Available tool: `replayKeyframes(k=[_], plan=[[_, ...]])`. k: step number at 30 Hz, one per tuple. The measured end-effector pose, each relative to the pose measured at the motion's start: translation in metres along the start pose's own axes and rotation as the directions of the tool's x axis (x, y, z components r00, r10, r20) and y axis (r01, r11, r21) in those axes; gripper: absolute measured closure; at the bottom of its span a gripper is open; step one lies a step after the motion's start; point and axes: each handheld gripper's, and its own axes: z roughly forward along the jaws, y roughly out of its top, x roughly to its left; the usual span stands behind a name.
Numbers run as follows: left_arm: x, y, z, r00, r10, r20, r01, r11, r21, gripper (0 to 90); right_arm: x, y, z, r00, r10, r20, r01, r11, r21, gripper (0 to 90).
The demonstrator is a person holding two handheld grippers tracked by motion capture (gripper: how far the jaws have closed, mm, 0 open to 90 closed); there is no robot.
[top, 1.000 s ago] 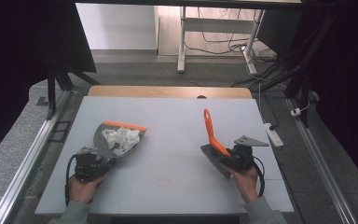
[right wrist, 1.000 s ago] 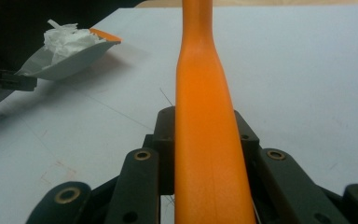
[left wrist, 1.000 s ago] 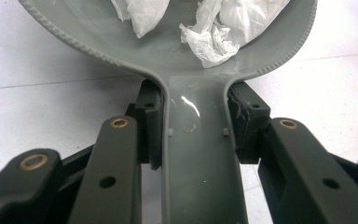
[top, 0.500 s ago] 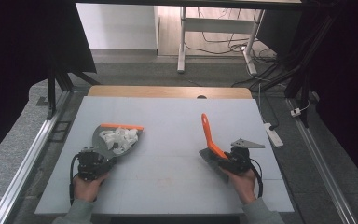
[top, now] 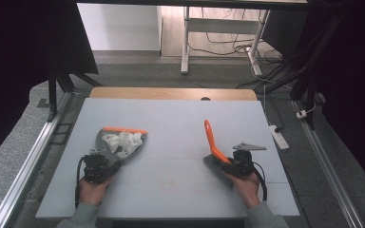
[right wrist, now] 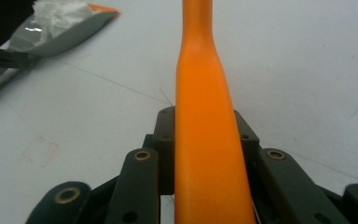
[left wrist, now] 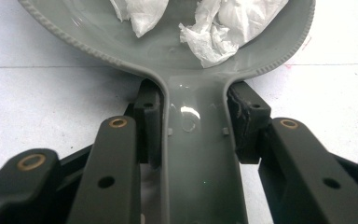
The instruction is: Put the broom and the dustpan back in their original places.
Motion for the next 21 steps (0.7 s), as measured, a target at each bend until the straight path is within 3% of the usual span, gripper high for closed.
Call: replayKeyframes(k=[6, 12, 21], plan=[[-0.001, -0.001, -0.006, 0.9995, 0.031, 0.005, -0.031, 0.9992, -0.026, 45.6, -0.006, 0.0, 0.0, 0.9997, 0.018, 0.017, -0.018, 1.0, 0.002, 70.0], [0.004, -0.003, -0.018, 0.9977, 0.063, 0.025, -0.062, 0.9965, -0.056, 31.8, -0.012, 0.001, 0.001, 0.9992, -0.006, 0.039, 0.006, 1.0, 0.016, 69.3], [0.008, -0.002, -0.025, 0.9963, 0.08, 0.031, -0.077, 0.9935, -0.083, 28.7, -0.023, 0.004, 0.001, 0.9954, -0.036, 0.088, 0.032, 0.998, 0.047, 57.0]])
